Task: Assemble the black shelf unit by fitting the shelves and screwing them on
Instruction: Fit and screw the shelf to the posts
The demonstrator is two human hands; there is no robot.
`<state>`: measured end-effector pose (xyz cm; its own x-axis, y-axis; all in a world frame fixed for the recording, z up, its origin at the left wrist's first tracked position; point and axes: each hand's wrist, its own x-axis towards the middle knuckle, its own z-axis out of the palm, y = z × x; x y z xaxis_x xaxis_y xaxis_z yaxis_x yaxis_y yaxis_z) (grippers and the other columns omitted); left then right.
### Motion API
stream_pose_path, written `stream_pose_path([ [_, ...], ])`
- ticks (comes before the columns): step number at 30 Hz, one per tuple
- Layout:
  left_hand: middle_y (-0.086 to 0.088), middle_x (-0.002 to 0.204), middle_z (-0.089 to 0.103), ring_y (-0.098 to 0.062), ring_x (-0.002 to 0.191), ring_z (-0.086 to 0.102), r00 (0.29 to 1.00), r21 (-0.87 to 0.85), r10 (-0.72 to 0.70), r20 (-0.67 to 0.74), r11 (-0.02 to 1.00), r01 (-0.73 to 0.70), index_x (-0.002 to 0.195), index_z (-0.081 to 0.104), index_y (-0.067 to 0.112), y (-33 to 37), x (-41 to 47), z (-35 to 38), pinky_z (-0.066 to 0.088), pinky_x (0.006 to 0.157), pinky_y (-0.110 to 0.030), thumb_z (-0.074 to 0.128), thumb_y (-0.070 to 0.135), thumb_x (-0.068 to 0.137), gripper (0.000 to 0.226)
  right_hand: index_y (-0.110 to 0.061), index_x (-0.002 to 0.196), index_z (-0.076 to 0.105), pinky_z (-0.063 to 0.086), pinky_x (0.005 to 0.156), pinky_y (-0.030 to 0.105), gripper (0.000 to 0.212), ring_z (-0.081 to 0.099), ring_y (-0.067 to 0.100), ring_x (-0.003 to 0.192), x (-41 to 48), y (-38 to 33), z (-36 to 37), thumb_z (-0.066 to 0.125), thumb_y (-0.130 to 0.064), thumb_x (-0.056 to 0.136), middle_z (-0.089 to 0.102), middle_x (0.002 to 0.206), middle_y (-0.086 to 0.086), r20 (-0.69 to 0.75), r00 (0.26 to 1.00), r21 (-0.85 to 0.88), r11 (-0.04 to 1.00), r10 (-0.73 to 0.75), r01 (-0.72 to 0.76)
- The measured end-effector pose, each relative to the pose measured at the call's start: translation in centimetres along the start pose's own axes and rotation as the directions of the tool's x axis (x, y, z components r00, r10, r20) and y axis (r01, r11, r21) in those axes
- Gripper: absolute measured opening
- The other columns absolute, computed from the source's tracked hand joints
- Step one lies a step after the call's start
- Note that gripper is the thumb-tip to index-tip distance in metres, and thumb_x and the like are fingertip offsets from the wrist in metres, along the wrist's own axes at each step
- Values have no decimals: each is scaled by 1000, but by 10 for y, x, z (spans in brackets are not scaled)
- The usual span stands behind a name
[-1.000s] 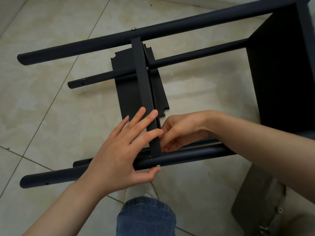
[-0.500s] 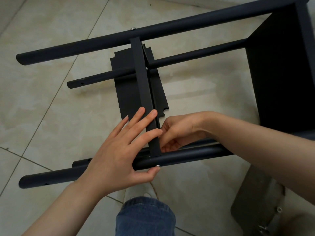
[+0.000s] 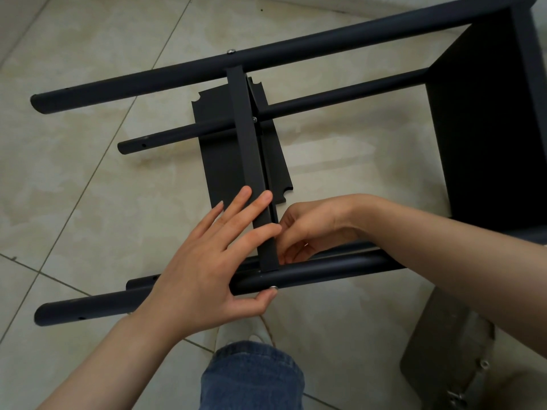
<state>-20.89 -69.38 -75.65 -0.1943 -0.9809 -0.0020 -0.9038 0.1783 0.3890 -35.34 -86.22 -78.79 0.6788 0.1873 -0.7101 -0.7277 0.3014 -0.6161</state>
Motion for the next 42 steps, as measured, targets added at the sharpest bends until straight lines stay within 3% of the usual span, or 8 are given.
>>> stream_pose_path([
  [3,4,169,17,-20,157,10,1000,-1,-1,0,1000,1,146,40,32,0,0,0,23,123,-48,61,60,81,74,0,98,72,46,104,38,11,62,24,95,-2,1,-1,62,-3,93,67,102,18,20,1000,-2,1000,-9,9],
  [13,1,168,19,-22,157,12,1000,-1,7,-10,1000,-7,147,40,29,0,0,0,28,119,-53,62,59,82,75,-9,91,72,48,92,34,12,62,23,95,-3,0,-1,60,-7,94,69,96,11,17,1000,-77,997,-2,4],
  [22,2,168,20,-22,156,12,1000,5,15,-25,1000,-15,147,41,28,-1,-1,2,30,118,-52,63,59,82,75,-5,100,70,46,105,43,13,63,27,101,-5,-1,1,57,-7,97,67,106,16,52,998,-41,999,25,-23],
  [26,1,168,20,-22,156,13,999,9,16,-31,1000,-15,147,42,28,0,-1,1,32,118,-52,63,59,83,74,-16,75,77,53,83,31,30,67,15,76,-5,-3,3,58,-7,96,71,82,5,57,998,-38,999,23,-21],
  [31,0,168,21,-23,156,12,999,38,18,-32,999,-16,148,41,27,0,-1,1,31,118,-49,62,60,84,75,-24,60,75,47,64,20,37,56,8,61,-8,-5,7,63,-13,93,65,66,-4,-16,1000,-98,995,16,-17],
  [37,-2,168,22,-23,156,13,999,55,6,-33,998,-4,148,43,25,3,0,1,35,116,-49,61,59,84,75,-19,75,71,52,63,23,21,64,12,64,-23,-7,20,60,-16,92,69,70,-2,-144,989,-155,988,-28,5],
  [42,0,169,16,-20,157,8,999,73,-32,23,997,30,151,38,25,8,-1,-3,35,116,-45,54,61,87,76,-16,76,67,40,50,8,24,53,-1,50,-42,-12,34,54,-19,96,59,54,-16,-302,946,-361,932,-122,5],
])
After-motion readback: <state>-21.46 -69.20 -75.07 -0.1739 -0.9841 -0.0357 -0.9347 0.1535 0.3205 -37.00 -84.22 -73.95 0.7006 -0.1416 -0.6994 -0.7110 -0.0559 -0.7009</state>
